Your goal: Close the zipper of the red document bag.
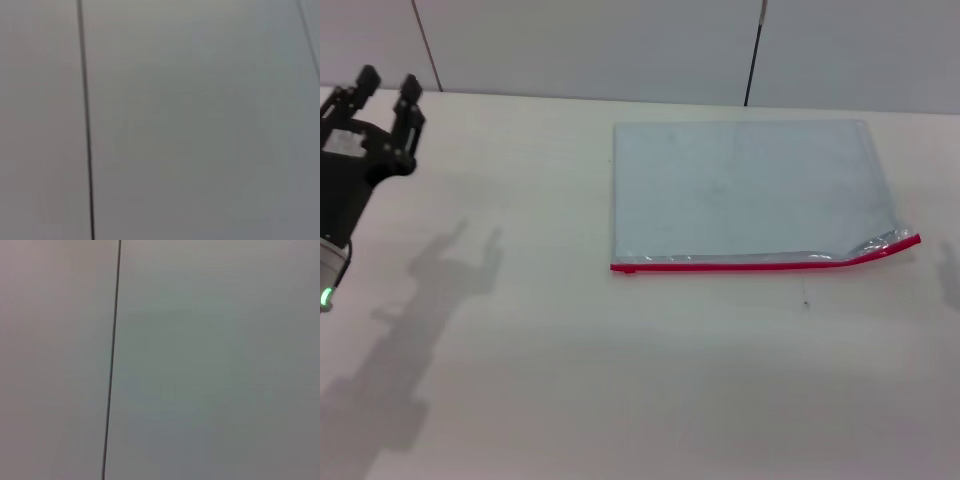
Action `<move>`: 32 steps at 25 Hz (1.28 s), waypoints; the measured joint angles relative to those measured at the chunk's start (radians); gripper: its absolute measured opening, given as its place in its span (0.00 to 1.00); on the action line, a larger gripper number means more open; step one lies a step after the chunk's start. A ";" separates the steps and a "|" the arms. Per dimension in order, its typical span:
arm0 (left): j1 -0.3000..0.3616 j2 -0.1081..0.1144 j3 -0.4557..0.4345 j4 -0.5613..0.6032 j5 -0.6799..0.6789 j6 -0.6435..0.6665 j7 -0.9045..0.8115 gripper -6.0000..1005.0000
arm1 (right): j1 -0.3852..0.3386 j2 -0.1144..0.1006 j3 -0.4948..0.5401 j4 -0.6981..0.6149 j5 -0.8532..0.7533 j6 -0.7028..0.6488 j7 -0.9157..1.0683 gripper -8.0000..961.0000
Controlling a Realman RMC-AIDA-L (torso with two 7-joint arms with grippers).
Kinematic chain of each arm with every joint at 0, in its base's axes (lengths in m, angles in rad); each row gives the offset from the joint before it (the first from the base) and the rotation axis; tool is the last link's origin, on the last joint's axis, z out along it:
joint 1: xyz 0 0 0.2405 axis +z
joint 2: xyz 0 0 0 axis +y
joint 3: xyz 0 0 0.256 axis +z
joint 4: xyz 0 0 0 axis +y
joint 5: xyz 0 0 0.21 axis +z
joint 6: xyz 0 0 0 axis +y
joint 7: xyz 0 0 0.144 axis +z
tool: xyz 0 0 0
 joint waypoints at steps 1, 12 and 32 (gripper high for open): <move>0.000 0.000 0.000 0.000 0.000 0.000 0.000 0.44 | -0.001 0.000 0.000 0.000 0.001 -0.004 0.000 0.55; 0.025 0.003 -0.021 0.020 -0.005 0.083 -0.101 0.45 | -0.015 0.000 -0.013 0.008 -0.003 -0.061 0.007 0.55; 0.018 -0.007 -0.010 0.040 -0.023 0.085 -0.108 0.70 | -0.007 -0.001 -0.014 0.010 -0.003 -0.058 0.017 0.55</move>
